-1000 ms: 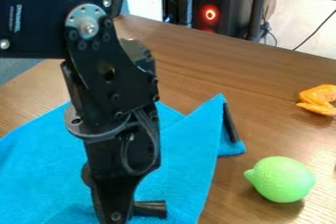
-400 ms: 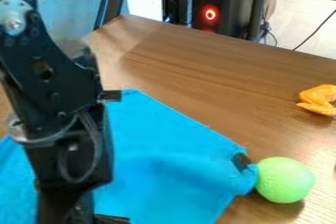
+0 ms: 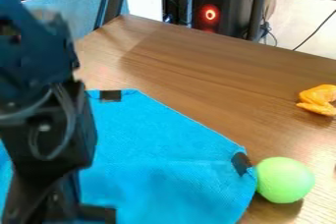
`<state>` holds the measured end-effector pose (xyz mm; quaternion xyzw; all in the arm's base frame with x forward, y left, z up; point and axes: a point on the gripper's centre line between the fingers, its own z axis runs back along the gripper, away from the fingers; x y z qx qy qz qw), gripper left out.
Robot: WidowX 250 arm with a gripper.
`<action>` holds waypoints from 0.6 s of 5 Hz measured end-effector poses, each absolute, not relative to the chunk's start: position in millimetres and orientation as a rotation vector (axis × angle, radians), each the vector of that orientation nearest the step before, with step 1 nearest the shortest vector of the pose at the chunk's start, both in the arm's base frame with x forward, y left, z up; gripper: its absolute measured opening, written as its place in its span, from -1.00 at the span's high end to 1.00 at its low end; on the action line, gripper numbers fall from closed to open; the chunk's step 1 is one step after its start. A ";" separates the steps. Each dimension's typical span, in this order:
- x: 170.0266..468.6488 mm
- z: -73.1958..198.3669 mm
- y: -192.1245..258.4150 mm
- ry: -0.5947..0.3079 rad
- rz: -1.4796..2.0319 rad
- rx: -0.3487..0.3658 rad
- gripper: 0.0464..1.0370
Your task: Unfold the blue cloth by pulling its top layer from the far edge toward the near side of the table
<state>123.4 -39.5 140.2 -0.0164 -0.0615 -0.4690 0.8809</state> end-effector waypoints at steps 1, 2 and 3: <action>149.2 163.4 -38.3 -0.089 -0.921 -0.106 0.12; 183.2 174.4 -35.3 0.079 -0.930 -0.334 -0.50; 211.9 170.0 -29.0 0.126 -0.850 -0.313 -0.92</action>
